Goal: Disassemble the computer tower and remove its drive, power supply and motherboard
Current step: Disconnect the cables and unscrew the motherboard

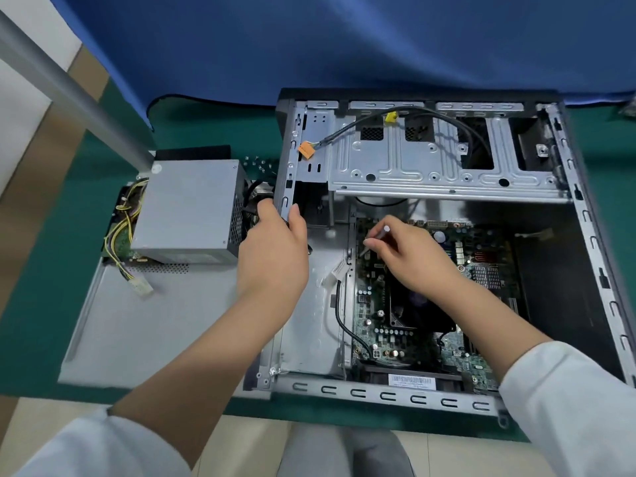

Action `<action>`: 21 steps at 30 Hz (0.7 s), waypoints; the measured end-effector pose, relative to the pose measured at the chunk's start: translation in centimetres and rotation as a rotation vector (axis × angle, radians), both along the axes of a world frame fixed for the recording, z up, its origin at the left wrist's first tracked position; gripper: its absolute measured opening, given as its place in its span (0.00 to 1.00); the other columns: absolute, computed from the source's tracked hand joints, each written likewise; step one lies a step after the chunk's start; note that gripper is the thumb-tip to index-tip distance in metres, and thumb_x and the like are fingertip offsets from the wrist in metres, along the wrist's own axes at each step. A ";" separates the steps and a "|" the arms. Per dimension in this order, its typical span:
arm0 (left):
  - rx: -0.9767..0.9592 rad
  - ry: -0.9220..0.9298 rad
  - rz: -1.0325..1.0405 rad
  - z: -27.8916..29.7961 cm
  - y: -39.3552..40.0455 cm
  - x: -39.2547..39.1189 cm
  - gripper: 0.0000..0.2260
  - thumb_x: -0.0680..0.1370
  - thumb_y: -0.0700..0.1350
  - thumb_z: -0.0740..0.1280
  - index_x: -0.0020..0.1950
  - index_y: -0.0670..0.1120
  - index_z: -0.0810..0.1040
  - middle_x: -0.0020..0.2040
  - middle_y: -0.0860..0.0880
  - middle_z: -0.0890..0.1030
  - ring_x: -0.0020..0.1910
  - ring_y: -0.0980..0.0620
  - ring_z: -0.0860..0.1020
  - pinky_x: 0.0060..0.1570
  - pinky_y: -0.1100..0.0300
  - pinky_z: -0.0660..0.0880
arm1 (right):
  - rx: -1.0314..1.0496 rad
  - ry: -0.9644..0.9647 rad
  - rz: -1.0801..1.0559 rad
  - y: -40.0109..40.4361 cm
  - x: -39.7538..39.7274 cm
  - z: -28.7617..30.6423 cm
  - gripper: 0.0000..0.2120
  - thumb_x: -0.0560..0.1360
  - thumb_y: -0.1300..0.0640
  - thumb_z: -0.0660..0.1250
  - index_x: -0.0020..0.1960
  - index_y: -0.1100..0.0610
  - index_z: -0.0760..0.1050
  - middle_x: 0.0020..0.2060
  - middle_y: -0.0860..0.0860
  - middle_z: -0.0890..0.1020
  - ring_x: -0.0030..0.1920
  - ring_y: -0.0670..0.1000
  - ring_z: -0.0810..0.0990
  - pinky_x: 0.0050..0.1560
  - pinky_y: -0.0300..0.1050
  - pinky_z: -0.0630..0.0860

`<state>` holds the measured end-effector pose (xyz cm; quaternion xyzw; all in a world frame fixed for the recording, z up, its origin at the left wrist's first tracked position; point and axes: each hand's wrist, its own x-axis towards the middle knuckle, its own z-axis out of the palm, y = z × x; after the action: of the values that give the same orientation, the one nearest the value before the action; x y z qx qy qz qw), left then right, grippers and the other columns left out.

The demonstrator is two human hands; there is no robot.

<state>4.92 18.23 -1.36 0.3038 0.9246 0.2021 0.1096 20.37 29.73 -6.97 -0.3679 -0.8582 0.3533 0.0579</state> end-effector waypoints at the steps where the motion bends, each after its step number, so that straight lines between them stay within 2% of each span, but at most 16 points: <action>1: 0.004 0.002 0.002 0.0 0.0 -0.1 0.15 0.82 0.53 0.51 0.58 0.41 0.66 0.33 0.50 0.66 0.35 0.44 0.67 0.34 0.55 0.59 | 0.024 -0.013 0.008 0.1 0.0 0.0 0.05 0.78 0.45 0.60 0.48 0.45 0.68 0.42 0.47 0.79 0.40 0.47 0.75 0.40 0.46 0.72; 3: 0.008 0.004 0.006 0.0 0.1 -0.1 0.16 0.82 0.53 0.51 0.58 0.41 0.66 0.33 0.49 0.67 0.35 0.44 0.66 0.32 0.54 0.57 | 0.053 -0.026 0.018 0.1 0.0 0.1 0.05 0.78 0.44 0.60 0.48 0.44 0.67 0.44 0.48 0.78 0.44 0.48 0.75 0.41 0.46 0.71; 9: 0.013 -0.017 0.023 0.2 0.0 -0.1 0.15 0.82 0.53 0.51 0.56 0.42 0.66 0.31 0.52 0.64 0.28 0.52 0.62 0.26 0.58 0.52 | 0.075 -0.048 0.046 -0.1 -0.3 0.2 0.05 0.78 0.45 0.60 0.48 0.45 0.67 0.44 0.49 0.77 0.45 0.49 0.74 0.40 0.45 0.68; 13: 0.018 -0.024 0.013 0.3 0.0 0.0 0.15 0.82 0.53 0.51 0.55 0.42 0.65 0.31 0.51 0.65 0.29 0.48 0.64 0.26 0.55 0.55 | 0.088 -0.077 0.063 -0.3 -0.3 0.4 0.07 0.77 0.45 0.61 0.50 0.47 0.70 0.45 0.50 0.76 0.46 0.51 0.75 0.42 0.46 0.70; 16: 0.020 -0.022 0.010 0.2 0.1 0.1 0.15 0.82 0.53 0.51 0.56 0.42 0.66 0.31 0.51 0.65 0.34 0.43 0.68 0.32 0.54 0.61 | 0.112 -0.107 0.068 -0.6 -0.4 0.4 0.08 0.78 0.45 0.61 0.52 0.48 0.71 0.42 0.47 0.73 0.44 0.51 0.74 0.40 0.45 0.68; 18: 0.024 -0.023 0.007 0.2 0.2 0.0 0.15 0.82 0.53 0.51 0.56 0.42 0.66 0.30 0.51 0.65 0.34 0.43 0.68 0.33 0.54 0.63 | 0.143 -0.117 0.066 -0.7 -0.5 0.4 0.08 0.77 0.45 0.61 0.52 0.48 0.71 0.42 0.47 0.72 0.42 0.50 0.73 0.39 0.44 0.65; 21: 0.024 -0.018 0.000 0.2 0.2 0.0 0.15 0.82 0.53 0.51 0.56 0.42 0.66 0.30 0.51 0.65 0.34 0.43 0.68 0.33 0.54 0.63 | 0.187 -0.103 0.070 -0.8 -0.6 0.6 0.08 0.77 0.45 0.63 0.50 0.49 0.73 0.40 0.47 0.72 0.41 0.49 0.71 0.38 0.44 0.67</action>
<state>4.95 18.40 -1.16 0.3034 0.9210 0.2161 0.1144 19.78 28.96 -6.39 -0.3482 -0.9016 0.2541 0.0353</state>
